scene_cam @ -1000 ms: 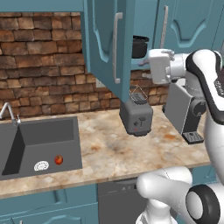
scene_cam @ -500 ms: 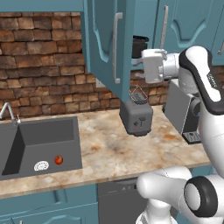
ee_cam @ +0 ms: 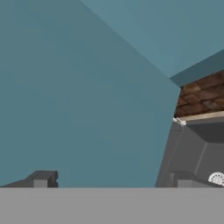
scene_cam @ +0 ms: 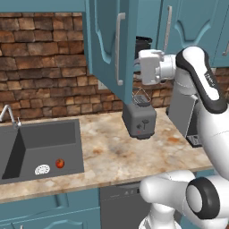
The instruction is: Open the cabinet, pick the kettle from the cabinet, and place it in the sink.
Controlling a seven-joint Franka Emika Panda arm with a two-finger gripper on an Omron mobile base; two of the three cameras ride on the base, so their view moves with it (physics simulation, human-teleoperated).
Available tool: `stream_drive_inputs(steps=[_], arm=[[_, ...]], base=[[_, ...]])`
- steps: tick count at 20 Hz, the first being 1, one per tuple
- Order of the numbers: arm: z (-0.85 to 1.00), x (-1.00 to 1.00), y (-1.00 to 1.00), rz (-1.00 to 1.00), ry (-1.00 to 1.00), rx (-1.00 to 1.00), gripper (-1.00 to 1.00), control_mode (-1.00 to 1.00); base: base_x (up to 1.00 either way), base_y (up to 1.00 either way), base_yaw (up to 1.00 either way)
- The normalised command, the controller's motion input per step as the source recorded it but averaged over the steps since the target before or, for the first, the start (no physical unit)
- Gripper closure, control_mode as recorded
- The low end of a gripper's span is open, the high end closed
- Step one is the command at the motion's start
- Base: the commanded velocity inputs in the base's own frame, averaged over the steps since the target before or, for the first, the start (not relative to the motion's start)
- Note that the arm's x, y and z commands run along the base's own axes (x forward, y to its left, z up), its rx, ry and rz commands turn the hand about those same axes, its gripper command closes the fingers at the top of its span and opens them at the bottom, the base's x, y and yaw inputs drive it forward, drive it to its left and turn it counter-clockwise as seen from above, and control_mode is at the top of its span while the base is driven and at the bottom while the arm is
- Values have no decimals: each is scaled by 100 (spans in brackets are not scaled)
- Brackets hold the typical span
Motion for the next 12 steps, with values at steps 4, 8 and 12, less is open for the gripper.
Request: stream_drive_inputs(steps=[4, 8, 12], arm=[[-1, 8, 18, 1, 0, 2, -100, -100], [0, 12, 11, 2, 0, 0, -100, -100], [0, 12, 15, 2, 0, 0, -100, -100]], base=[[0, 0, 0], [0, 0, 0], [0, 0, 0]])
